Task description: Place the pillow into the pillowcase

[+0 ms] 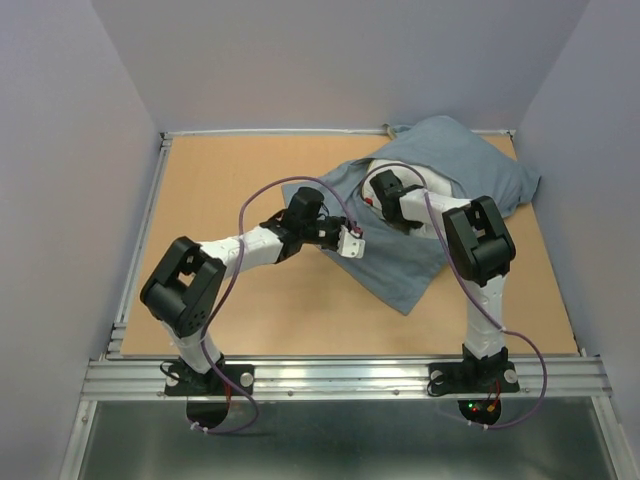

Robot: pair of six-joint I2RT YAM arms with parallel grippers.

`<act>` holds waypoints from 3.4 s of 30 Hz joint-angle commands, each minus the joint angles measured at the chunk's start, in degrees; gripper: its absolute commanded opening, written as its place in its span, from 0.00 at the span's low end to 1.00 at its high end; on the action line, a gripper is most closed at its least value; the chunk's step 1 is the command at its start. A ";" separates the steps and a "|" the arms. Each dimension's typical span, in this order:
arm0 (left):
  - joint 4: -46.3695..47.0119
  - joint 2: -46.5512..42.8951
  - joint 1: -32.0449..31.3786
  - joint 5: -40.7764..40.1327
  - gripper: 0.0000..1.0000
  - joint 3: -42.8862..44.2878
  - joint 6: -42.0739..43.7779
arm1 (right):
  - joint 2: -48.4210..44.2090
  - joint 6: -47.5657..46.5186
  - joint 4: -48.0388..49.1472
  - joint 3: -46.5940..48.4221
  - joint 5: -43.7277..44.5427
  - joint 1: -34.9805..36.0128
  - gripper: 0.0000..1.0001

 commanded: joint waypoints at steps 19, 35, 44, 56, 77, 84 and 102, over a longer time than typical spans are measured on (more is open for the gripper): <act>27.63 17.96 -4.41 -5.90 0.40 8.07 21.30 | 6.58 2.87 -18.58 -4.47 -14.92 -1.23 0.01; 24.65 28.16 -4.85 -8.02 0.40 15.89 24.73 | 6.23 2.87 -19.11 -3.67 -16.23 -1.23 0.01; 16.22 18.19 -5.20 -4.95 0.00 10.98 28.07 | 6.41 3.14 -19.20 -3.59 -16.76 -1.23 0.01; -1.81 -10.41 -3.27 0.07 0.00 -0.81 27.99 | 3.78 3.93 -19.81 -3.59 -17.81 -1.31 0.01; -5.76 -5.50 -0.98 1.21 0.52 4.55 26.13 | 0.34 5.51 -42.31 10.21 -41.11 -1.05 0.12; -7.53 1.35 -5.28 0.86 0.72 7.89 27.81 | 0.35 6.13 -42.66 10.74 -43.57 -1.05 0.10; 7.50 9.71 -12.93 -6.43 0.22 9.12 23.77 | 1.13 5.95 -44.16 11.00 -48.14 -1.23 0.09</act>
